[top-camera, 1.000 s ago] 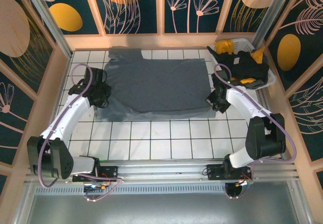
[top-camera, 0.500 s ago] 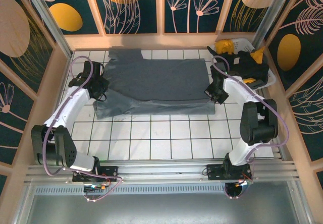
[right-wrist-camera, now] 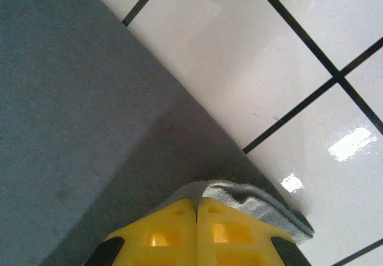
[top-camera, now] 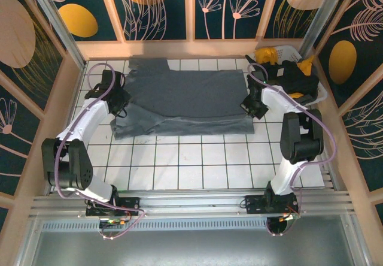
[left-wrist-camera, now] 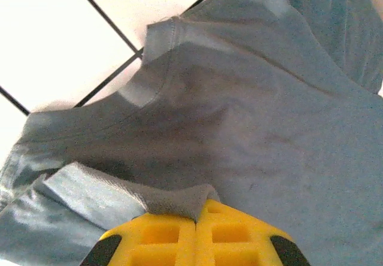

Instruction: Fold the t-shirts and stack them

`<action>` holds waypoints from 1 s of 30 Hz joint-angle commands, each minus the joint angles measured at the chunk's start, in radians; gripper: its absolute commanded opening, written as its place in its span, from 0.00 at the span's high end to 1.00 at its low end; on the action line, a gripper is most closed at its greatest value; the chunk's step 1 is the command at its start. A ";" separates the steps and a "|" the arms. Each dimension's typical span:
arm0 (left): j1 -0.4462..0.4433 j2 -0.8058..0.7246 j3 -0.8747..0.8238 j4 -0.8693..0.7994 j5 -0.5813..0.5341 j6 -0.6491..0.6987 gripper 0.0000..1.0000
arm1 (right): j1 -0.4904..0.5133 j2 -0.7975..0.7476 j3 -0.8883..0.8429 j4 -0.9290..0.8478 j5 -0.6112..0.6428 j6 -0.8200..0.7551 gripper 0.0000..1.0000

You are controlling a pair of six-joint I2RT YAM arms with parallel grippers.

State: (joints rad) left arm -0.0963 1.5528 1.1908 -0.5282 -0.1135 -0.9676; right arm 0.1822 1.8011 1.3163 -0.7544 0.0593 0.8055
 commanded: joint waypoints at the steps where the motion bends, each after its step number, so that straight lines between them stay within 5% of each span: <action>1: 0.007 0.042 0.045 0.059 0.000 0.063 1.00 | -0.010 0.025 0.036 0.004 0.010 -0.024 1.00; 25: 0.007 0.316 0.248 0.123 0.033 0.326 1.00 | -0.013 0.177 0.152 0.023 -0.013 -0.114 1.00; 27: 0.007 0.336 0.273 0.113 0.020 0.357 1.00 | -0.017 0.184 0.161 0.018 -0.018 -0.128 0.85; 28: 0.007 0.342 0.292 0.093 0.007 0.366 0.93 | -0.019 0.182 0.164 0.017 -0.019 -0.136 0.76; 30: 0.007 0.334 0.307 0.051 -0.014 0.372 0.61 | -0.022 0.164 0.169 0.015 -0.012 -0.152 0.61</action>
State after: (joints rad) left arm -0.0963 1.8885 1.4487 -0.4469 -0.0917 -0.6498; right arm 0.1749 1.9732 1.4437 -0.7322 0.0460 0.6910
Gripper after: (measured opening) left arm 0.237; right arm 0.347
